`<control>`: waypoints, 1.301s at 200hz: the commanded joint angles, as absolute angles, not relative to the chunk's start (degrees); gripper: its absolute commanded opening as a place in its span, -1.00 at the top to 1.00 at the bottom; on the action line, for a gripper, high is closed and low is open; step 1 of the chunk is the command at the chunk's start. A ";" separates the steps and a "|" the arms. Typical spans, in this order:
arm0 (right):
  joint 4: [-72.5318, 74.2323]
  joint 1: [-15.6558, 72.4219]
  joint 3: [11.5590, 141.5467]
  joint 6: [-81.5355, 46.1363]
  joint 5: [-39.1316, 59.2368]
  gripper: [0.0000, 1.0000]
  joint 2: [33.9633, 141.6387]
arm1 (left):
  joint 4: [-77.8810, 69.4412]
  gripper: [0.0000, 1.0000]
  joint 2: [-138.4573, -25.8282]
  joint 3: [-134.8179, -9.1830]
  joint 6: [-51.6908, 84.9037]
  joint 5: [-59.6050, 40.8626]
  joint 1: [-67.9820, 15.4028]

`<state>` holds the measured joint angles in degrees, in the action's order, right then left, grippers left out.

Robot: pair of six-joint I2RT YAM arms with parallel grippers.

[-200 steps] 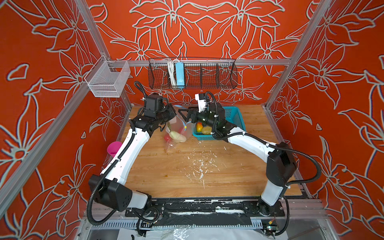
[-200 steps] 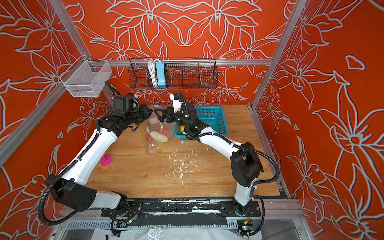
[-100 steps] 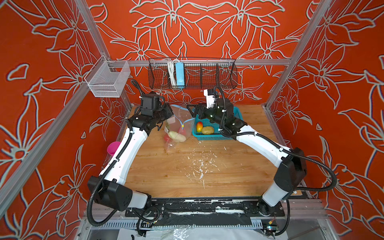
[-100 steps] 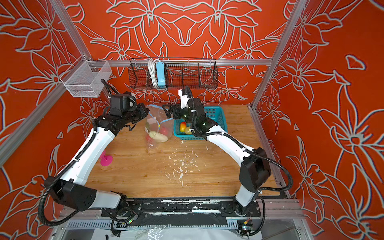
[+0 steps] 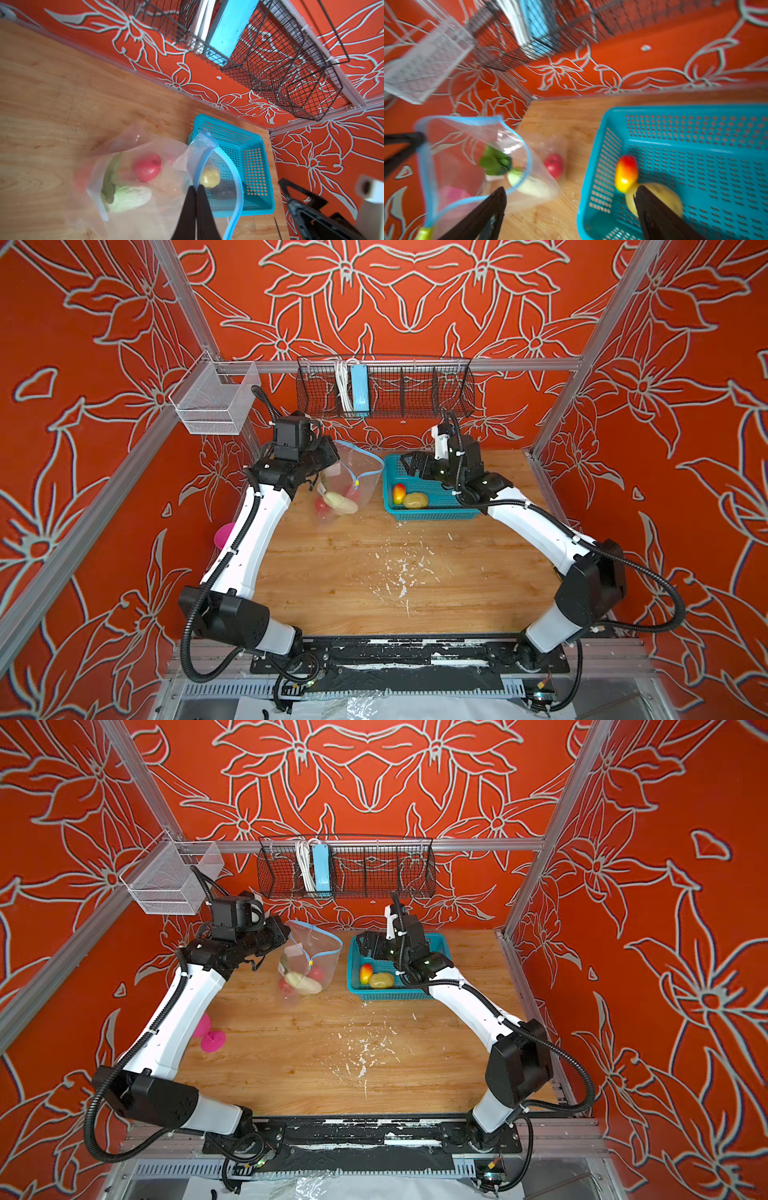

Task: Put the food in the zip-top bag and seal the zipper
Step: 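Move the right gripper back over the basket while the left gripper holds the bag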

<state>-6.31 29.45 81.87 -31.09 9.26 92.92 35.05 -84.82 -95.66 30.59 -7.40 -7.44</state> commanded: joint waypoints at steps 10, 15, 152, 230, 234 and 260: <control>-9.19 28.95 78.95 -32.34 8.63 -0.96 90.77 | 36.77 1.00 -86.40 -100.21 25.35 -6.05 -6.97; -9.47 28.91 78.65 -32.21 8.47 -0.95 90.71 | 36.89 1.00 -86.41 -100.36 24.60 -5.77 -6.94; -15.33 27.77 74.53 -33.48 7.73 -0.95 91.22 | 36.28 1.00 -84.81 -96.44 15.59 0.51 -6.68; -18.76 26.81 75.57 -33.57 7.61 -0.96 93.84 | 35.24 1.00 -82.25 -91.85 14.32 -2.59 -6.68; -18.78 26.76 75.66 -33.70 7.70 -0.96 93.94 | 34.97 1.00 -82.09 -91.21 14.58 -2.90 -6.68; -19.17 26.76 76.44 -34.06 8.26 -0.95 94.72 | 34.11 1.00 -81.37 -87.81 16.63 -4.91 -6.68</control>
<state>-17.54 26.98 75.24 -32.62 8.82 93.54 35.97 -82.94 -89.95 14.94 -2.24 -7.05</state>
